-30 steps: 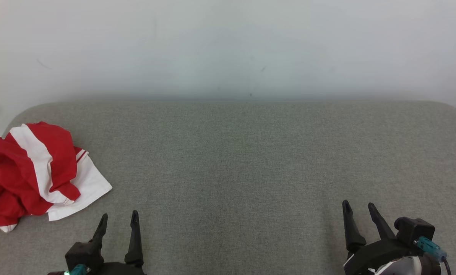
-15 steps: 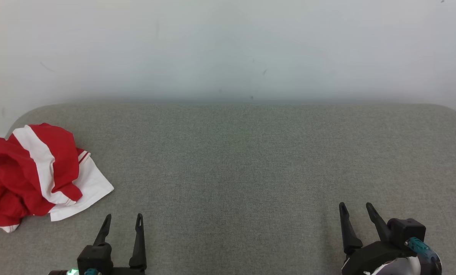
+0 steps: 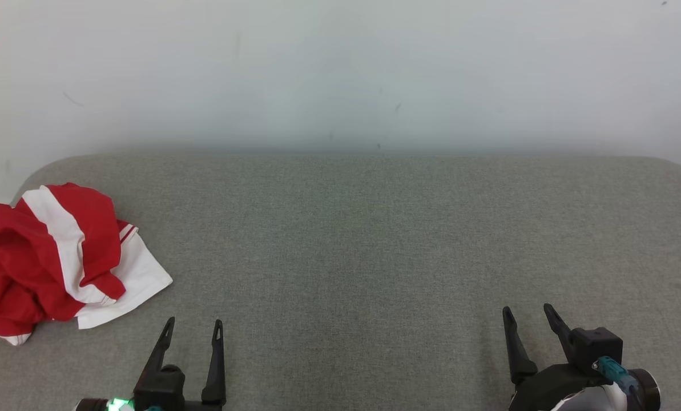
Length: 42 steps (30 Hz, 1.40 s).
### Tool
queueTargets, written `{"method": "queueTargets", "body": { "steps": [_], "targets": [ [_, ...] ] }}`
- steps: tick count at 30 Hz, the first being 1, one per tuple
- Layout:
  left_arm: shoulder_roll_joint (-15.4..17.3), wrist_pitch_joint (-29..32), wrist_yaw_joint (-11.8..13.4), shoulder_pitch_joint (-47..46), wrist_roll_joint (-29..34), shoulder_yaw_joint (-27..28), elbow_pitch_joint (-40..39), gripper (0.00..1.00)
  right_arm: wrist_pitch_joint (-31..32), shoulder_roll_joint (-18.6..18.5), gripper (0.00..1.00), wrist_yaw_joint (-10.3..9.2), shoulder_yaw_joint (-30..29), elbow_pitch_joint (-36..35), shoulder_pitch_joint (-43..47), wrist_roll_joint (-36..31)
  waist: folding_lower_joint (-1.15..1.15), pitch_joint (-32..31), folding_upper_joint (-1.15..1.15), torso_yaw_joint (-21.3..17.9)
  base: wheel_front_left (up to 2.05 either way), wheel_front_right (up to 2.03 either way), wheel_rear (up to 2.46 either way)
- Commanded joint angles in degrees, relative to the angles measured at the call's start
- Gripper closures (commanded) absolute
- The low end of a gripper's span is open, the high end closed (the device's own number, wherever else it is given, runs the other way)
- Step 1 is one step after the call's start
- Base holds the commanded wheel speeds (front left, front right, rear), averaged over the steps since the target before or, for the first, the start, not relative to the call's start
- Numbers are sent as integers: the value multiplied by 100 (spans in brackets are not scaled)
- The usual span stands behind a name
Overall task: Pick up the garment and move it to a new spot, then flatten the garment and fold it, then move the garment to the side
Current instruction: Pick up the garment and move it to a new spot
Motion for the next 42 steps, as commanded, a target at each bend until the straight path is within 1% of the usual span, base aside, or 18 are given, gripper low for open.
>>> {"method": "queueTargets", "body": {
  "steps": [1,14,18,22,24,25,27,29,34,36,42],
  "targets": [
    [26,-51,39,64,114,-10,6,0,-46,-15,0,-10,-4,12,-44,-96,0,0,0,8,0,0,0],
    [-11,-40,5,65,30,48,12,0,-57,-15,0,-10,-10,64,-57,-55,0,-9,0,54,0,0,0],
    [-136,-40,-51,65,-297,230,2,0,-47,-10,0,-10,51,34,-15,68,0,-14,0,214,0,0,0],
    [-213,-41,-149,23,-630,391,4,0,2,-14,0,-10,167,-23,-14,183,0,-32,0,555,0,0,0],
    [-192,-40,-129,10,-645,459,39,0,24,-11,0,-10,251,-50,-9,225,0,-49,0,776,0,0,0],
    [-192,-40,-129,10,-645,459,39,0,24,-11,0,-10,251,-50,-9,225,0,-49,0,776,0,0,0],
    [-194,-40,-126,19,-726,540,24,0,40,-10,0,-10,339,-63,1,279,0,-68,0,1004,0,0,0],
    [-153,-40,-142,35,-728,589,4,0,51,-12,0,-10,404,-87,35,323,0,-90,0,1254,0,0,0],
    [-43,-40,-87,171,-630,699,-94,0,25,-11,0,-10,575,-72,103,503,0,-125,0,1843,0,0,0],
    [18,-40,-54,190,-606,766,-110,0,4,-14,0,-10,627,-65,112,559,0,-132,0,2049,0,0,0],
    [48,-40,-32,295,-611,830,-117,0,-49,-12,0,-10,682,-9,103,640,0,-146,0,2597,0,0,0]
  ]
}}
